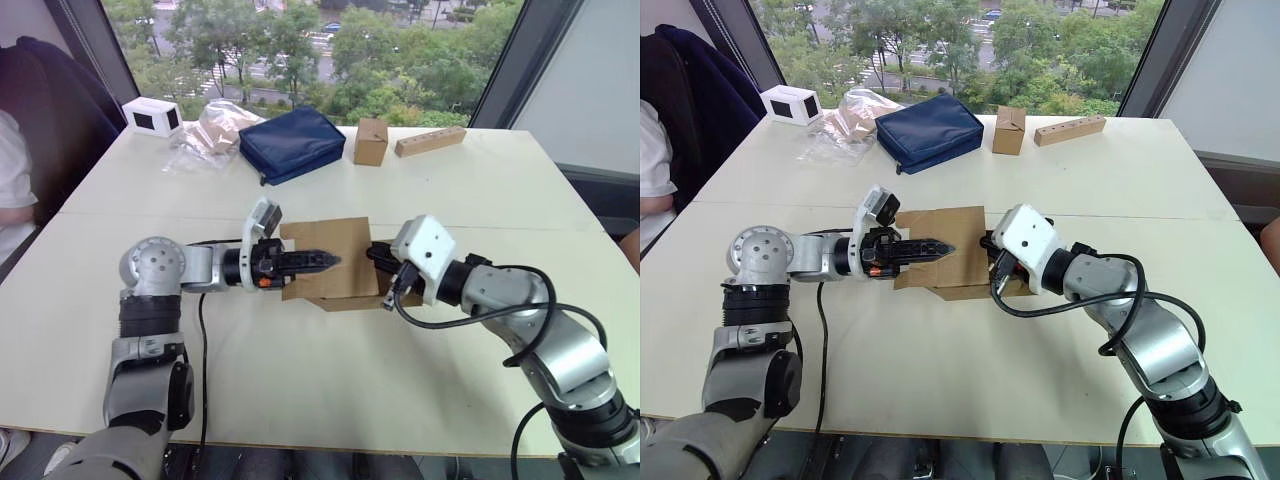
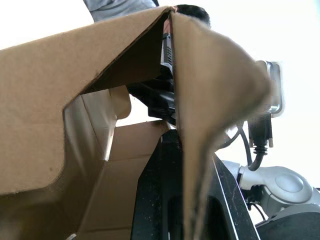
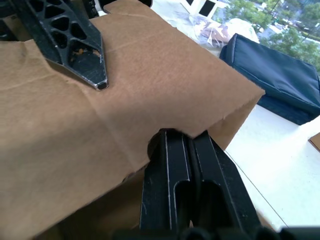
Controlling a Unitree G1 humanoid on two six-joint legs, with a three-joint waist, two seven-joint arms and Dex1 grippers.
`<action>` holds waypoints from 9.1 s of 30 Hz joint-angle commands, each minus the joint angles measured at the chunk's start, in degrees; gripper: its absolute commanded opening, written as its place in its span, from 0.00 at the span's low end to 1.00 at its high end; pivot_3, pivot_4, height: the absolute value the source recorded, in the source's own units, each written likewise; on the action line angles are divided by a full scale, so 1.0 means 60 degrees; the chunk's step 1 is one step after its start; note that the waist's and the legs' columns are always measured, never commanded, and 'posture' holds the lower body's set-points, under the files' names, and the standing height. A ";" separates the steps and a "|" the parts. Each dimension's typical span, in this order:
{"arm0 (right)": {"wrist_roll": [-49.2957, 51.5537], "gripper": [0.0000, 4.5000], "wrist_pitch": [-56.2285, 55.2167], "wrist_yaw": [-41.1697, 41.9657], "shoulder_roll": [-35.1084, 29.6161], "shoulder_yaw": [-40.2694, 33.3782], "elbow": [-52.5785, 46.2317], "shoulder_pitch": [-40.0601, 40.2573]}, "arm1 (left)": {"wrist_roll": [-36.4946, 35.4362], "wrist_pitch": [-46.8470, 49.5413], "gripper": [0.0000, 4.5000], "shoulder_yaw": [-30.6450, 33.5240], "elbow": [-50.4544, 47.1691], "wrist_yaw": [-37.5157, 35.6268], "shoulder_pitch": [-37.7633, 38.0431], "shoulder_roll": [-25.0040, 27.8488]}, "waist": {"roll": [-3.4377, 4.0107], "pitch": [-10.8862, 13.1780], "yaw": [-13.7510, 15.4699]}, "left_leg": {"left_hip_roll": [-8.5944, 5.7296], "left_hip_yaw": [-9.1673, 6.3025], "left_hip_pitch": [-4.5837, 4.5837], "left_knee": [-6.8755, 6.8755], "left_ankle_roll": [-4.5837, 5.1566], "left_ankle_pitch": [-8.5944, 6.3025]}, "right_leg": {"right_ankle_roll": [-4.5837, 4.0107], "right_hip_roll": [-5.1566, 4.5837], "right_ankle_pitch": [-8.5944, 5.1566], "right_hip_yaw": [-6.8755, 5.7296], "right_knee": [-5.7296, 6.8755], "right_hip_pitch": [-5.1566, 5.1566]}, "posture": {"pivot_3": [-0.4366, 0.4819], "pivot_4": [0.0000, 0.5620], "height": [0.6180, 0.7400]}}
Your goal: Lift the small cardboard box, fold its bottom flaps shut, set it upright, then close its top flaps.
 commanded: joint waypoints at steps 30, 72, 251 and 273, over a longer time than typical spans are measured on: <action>0.4676 0.00 0.2110 -0.0604 -0.0642 -0.3710 -0.2351 0.3120 | -0.0324 -0.0612 0.01 -0.0630 0.0004 -0.1311 -0.0410 0.0893 | -0.0002 0.0001 0.0005 | 0.0004 -0.0006 0.0002 -0.0006 0.0057 -0.0034 | -0.0005 -0.0026 -0.0002 0.0001 -0.0012 0.0004 | 0.48 0.27 1.00; 1.1081 0.80 0.2622 -0.2678 -0.0020 -0.7311 0.1589 0.2821 | -0.0833 -0.0367 0.00 -0.0340 -0.0471 -0.1111 -0.0505 0.0848 | 0.0001 0.0003 -0.0009 | 0.0012 -0.0008 0.0003 -0.0009 0.0057 -0.0034 | -0.0005 -0.0031 -0.0002 0.0001 -0.0012 0.0008 | 0.48 0.27 1.00; 1.2958 0.26 -0.0555 -0.6836 0.0126 -0.2485 -0.1147 0.1902 | -0.1040 -0.1130 0.00 -0.0971 -0.1015 -0.0628 -0.0035 0.0334 | 0.0000 0.0004 -0.0004 | 0.0011 -0.0007 -0.0013 -0.0027 0.0065 -0.0040 | -0.0045 -0.0058 -0.0024 0.0000 -0.0056 -0.0003 | 0.48 0.27 1.00; 1.5366 0.26 -0.1021 -0.6997 0.0169 -0.3098 -0.0621 0.2662 | -0.1086 -0.1270 0.00 -0.0971 -0.0962 -0.0566 -0.0028 0.0230 | 0.0000 0.0004 -0.0008 | 0.0011 -0.0007 -0.0029 -0.0031 0.0072 -0.0044 | -0.0047 -0.0059 -0.0023 -0.0003 -0.0090 -0.0001 | 0.48 0.27 1.00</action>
